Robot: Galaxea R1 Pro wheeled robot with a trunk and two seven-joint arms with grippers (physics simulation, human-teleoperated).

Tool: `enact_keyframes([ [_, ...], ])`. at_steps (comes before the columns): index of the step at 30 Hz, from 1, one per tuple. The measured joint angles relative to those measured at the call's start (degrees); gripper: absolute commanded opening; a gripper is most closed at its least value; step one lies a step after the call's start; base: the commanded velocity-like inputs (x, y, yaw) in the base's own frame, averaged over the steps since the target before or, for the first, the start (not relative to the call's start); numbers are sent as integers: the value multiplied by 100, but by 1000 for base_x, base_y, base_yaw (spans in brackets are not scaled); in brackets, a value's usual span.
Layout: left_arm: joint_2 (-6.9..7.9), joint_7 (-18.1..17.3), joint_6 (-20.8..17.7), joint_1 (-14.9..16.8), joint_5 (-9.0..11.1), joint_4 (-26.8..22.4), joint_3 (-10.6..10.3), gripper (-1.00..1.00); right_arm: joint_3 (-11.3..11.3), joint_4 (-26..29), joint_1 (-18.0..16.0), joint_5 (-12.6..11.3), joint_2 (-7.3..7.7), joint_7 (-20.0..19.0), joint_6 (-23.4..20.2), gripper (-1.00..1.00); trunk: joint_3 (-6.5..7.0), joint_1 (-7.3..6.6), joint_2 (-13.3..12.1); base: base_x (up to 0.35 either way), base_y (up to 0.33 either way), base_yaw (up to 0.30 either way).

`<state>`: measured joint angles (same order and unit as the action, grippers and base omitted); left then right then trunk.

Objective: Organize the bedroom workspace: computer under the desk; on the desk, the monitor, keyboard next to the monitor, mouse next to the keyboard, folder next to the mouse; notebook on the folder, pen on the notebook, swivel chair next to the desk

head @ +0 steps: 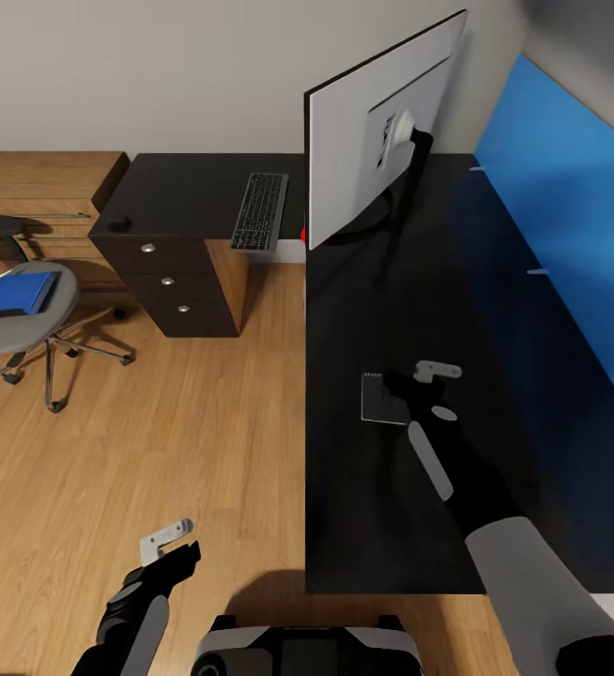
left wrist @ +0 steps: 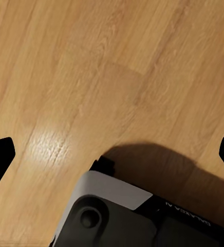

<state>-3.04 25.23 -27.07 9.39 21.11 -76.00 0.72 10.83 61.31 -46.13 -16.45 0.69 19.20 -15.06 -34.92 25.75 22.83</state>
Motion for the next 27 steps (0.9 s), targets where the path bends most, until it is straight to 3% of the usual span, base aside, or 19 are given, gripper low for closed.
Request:
enact_keyframes([
  [6, 0, -2, 0, 0, -1, 13, -8, 100, 14, -105, -700, -17, -34, 310, -138, 100, 0, 0, 0, 0, 0, 0],
  [10, 0, -3, 0, 1, 5, 31, -13, 100, 17, -467, -1248, 2, -187, 397, -472, 100, 0, 0, 0, 0, 0, 0],
  [22, 0, -3, 0, 0, 1, 116, -23, 100, 13, -1213, -1871, -5, -337, 417, -704, 100, 0, 0, 0, 0, 0, 0],
  [27, -2, -3, 0, 0, 1, 120, -24, 100, 1, -1925, -2188, -15, -439, 401, -746, 100, 0, 0, -1, 0, 0, 0],
])
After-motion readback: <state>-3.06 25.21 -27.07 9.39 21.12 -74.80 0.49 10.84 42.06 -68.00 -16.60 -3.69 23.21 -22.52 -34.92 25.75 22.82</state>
